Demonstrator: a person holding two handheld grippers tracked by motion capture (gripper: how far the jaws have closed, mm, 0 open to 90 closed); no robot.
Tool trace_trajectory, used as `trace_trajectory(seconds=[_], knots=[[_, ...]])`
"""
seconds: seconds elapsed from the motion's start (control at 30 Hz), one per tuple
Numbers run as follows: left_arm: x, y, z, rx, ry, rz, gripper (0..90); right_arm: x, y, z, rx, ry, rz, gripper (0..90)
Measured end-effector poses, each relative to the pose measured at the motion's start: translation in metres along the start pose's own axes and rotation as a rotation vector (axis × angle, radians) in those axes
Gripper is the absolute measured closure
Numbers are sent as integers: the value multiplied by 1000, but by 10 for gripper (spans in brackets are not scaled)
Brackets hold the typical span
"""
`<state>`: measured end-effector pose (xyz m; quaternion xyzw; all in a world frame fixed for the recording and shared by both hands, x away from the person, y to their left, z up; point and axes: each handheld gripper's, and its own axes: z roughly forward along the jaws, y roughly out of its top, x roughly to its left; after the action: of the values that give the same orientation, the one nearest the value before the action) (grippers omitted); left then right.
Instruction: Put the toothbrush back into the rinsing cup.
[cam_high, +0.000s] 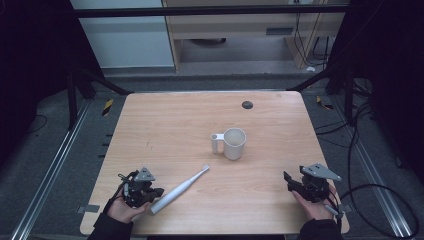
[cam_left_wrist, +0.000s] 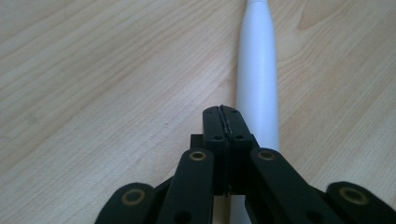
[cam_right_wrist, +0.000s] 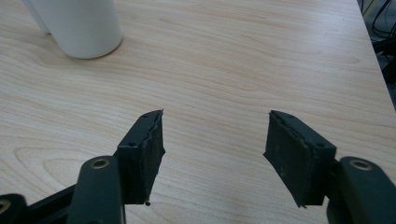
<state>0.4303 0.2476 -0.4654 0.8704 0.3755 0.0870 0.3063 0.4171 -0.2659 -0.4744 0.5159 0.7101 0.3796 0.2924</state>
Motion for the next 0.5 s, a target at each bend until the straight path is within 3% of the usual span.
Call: trace_trajectory(seconds=[0.23,0.47,0.5], knots=[[6,15,-15,-64,58,-25,825,-1,3,-2,-18,-29,-26,439],[6,32,-26,-93,77,-21,717,-2,4,-4,-39,-39,-42,457],[6,34,-26,-90,78,-18,702,-2,5,-4,-19,-41,-35,452]])
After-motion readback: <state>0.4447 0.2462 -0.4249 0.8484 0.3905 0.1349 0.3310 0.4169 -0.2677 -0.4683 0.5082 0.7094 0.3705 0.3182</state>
